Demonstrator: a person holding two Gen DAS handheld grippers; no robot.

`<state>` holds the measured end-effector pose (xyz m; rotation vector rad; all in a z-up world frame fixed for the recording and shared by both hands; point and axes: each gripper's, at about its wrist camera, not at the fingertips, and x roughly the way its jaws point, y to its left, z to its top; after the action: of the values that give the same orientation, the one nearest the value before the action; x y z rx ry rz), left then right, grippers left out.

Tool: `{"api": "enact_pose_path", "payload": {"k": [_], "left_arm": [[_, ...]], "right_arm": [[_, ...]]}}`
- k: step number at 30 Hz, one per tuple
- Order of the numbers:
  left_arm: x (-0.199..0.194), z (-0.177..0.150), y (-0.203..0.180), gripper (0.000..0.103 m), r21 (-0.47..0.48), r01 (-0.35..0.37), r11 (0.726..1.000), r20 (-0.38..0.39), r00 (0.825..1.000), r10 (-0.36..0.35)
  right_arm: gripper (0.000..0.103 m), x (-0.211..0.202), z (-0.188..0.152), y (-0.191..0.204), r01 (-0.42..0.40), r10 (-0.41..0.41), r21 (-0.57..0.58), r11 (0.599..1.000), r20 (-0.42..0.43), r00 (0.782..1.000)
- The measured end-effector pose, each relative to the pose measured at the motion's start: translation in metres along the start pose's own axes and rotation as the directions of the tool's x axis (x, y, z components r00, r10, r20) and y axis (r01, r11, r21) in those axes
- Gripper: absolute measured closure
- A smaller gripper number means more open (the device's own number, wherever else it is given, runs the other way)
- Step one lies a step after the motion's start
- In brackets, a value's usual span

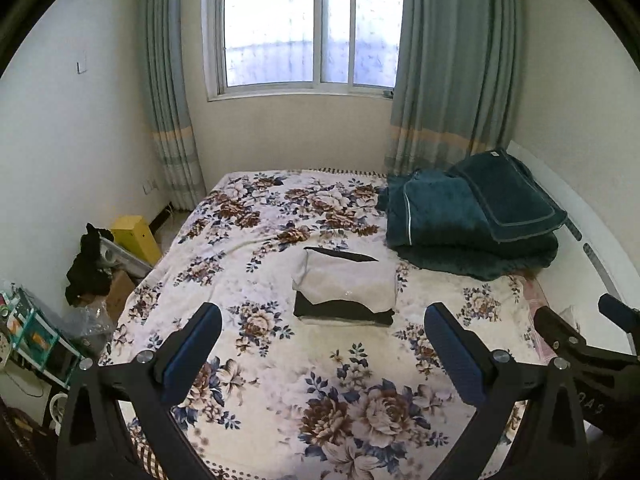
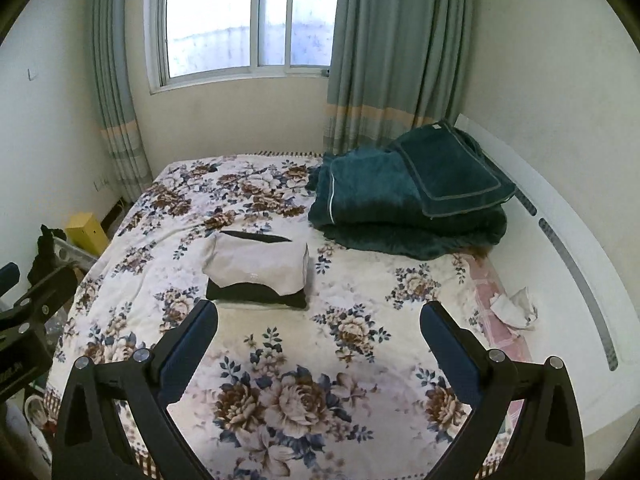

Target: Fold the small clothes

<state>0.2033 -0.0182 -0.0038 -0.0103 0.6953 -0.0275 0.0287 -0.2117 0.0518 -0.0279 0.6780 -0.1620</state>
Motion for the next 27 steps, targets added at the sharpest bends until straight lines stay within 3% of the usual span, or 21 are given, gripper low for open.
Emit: {"api": "enact_pose_path", "payload": {"k": [9,27], "left_arm": [[-0.013,0.007,-0.004,0.000,-0.003,0.000,1.000,0.028,1.000,0.000],[-0.016,0.007,-0.006,0.000,0.000,-0.007,1.000,0.033,0.999,0.007]], "right_arm": [[0.000,-0.010,0.025,-0.004,-0.012,0.013,-0.028,1.000,0.017,1.000],[0.000,-0.010,0.037,-0.007,-0.029,0.030,-0.032,0.999,0.035,0.999]]}}
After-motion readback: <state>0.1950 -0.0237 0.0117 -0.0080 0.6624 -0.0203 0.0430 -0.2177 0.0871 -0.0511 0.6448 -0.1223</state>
